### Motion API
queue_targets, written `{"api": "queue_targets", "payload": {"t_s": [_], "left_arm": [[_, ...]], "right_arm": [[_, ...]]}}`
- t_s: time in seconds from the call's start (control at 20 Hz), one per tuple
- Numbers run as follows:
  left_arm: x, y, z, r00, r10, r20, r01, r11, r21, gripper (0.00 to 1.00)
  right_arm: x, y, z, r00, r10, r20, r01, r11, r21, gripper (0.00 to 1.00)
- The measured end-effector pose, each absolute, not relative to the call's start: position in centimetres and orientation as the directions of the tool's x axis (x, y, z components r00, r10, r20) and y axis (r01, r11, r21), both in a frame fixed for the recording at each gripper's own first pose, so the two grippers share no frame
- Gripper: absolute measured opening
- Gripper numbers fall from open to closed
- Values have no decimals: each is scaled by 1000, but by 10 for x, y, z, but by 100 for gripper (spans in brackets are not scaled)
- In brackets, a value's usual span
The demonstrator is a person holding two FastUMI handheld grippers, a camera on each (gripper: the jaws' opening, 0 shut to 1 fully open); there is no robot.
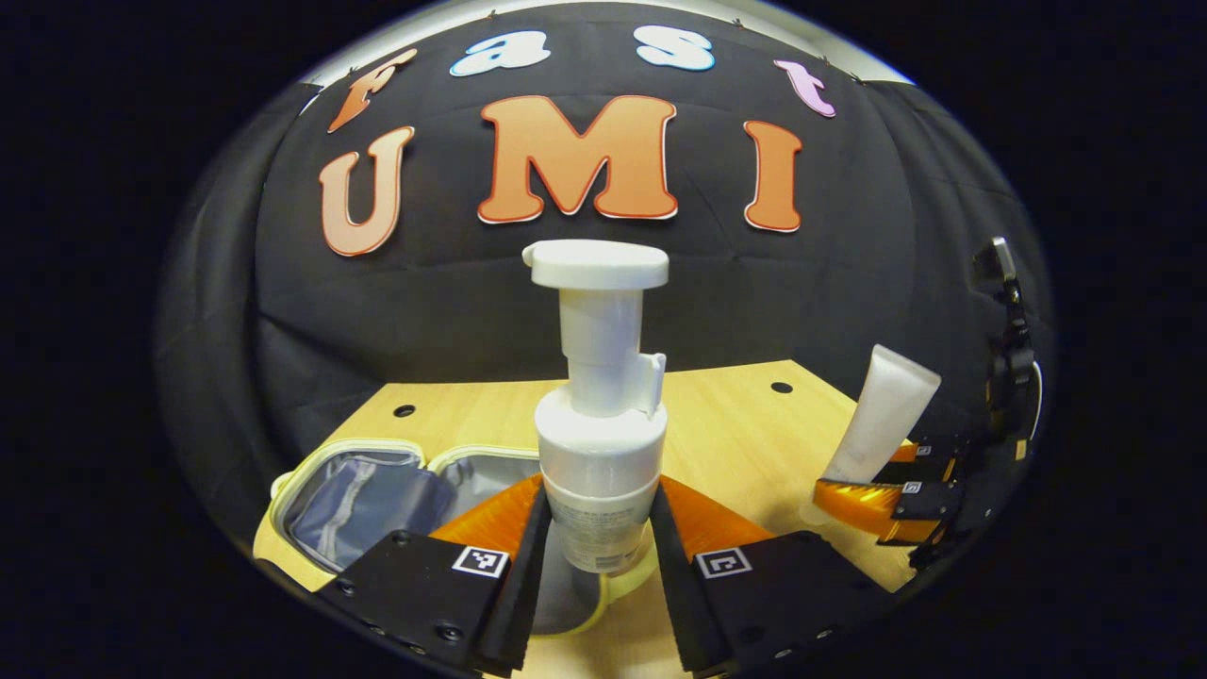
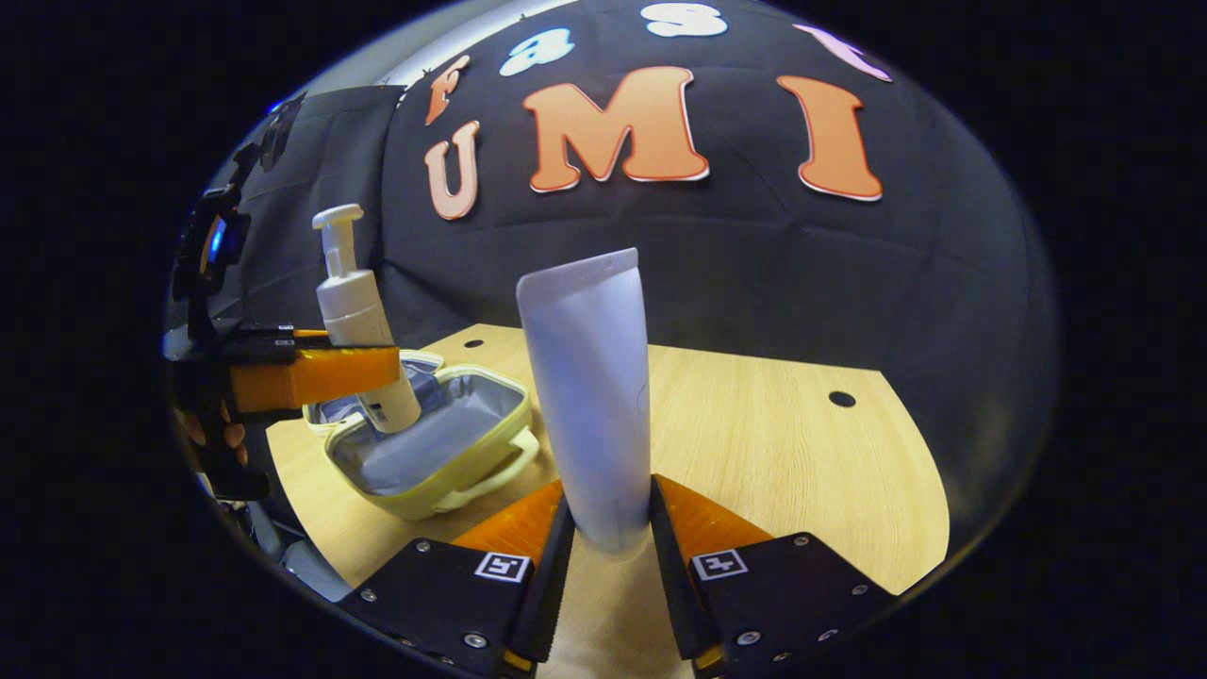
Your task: First open the suitcase, pack the skin care products into it, and then close the suitcase.
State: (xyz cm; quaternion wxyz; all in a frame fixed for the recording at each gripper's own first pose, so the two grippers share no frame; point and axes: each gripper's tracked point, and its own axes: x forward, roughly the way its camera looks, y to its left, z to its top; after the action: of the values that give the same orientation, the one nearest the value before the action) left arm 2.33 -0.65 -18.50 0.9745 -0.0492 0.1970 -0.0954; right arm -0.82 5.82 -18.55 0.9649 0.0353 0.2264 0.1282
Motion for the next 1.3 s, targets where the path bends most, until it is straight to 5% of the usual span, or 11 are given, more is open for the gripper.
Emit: {"api": "queue_targets", "payload": {"t_s": [0.7, 1.3], "left_arm": [[3, 114, -164, 888, -204, -412, 148, 975, -165, 57], [31, 111, -283, 655, -401, -640, 289, 916, -277, 56]], "right_arm": [[-22, 141, -102, 863, 336, -376, -315, 942, 119, 48], [-8, 191, -128, 851, 257, -457, -192, 964, 184, 48]]}}
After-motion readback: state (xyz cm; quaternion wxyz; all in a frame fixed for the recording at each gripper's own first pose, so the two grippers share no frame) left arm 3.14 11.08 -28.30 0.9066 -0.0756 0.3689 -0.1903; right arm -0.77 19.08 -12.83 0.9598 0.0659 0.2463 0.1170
